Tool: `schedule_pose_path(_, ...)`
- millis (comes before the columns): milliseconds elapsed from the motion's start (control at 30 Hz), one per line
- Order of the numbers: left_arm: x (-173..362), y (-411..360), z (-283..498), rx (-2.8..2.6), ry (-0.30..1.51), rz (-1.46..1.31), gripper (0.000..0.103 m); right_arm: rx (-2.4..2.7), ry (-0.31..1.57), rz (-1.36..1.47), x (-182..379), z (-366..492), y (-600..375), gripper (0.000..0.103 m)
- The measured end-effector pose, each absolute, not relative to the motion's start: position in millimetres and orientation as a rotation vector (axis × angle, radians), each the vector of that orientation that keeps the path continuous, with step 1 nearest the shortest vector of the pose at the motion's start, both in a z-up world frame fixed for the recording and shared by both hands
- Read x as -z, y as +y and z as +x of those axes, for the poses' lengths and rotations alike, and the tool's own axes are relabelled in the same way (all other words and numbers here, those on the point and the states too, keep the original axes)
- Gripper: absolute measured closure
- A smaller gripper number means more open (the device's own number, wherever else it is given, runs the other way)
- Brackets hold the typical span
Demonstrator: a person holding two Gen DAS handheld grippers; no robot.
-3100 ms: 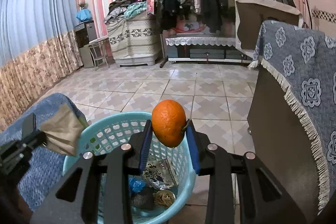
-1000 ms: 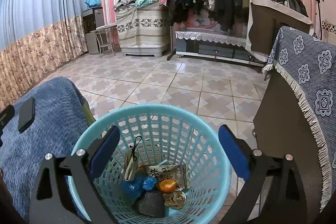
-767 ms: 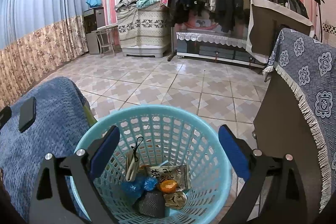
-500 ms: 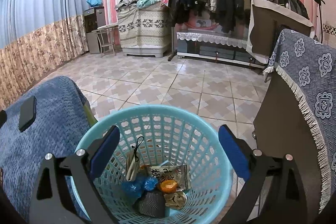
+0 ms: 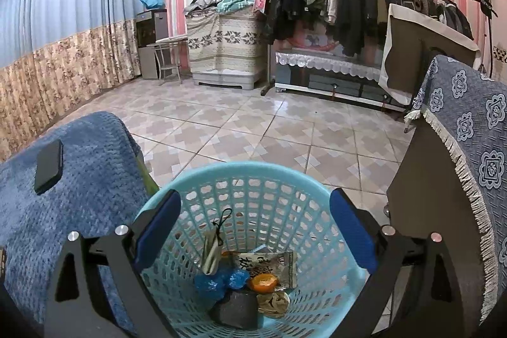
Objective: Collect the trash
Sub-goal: 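Move both open tools back over the rug toward the round orange disc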
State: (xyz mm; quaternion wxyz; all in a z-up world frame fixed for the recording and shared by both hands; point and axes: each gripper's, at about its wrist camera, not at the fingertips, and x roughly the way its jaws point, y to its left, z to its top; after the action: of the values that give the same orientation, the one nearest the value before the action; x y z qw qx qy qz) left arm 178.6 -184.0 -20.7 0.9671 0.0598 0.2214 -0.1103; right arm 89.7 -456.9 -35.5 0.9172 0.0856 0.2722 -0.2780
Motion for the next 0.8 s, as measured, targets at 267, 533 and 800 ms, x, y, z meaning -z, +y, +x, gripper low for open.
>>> schedule_pose_path(267,17.9,-130.3,182.4,0.144,0.462,0.095,0.005,0.549,0.561,0.143,34.1,101.8,-432.7,0.010)
schedule_pose_path(533,19.7,-77.4,185.1,0.066,0.479,0.066,0.005,0.498,0.575,0.119,34.3,120.2,-403.4,0.010)
schedule_pose_path(800,26.0,-29.8,189.6,-0.003,0.494,0.058,0.005,0.456,0.577,0.111,36.9,133.6,-373.1,0.010)
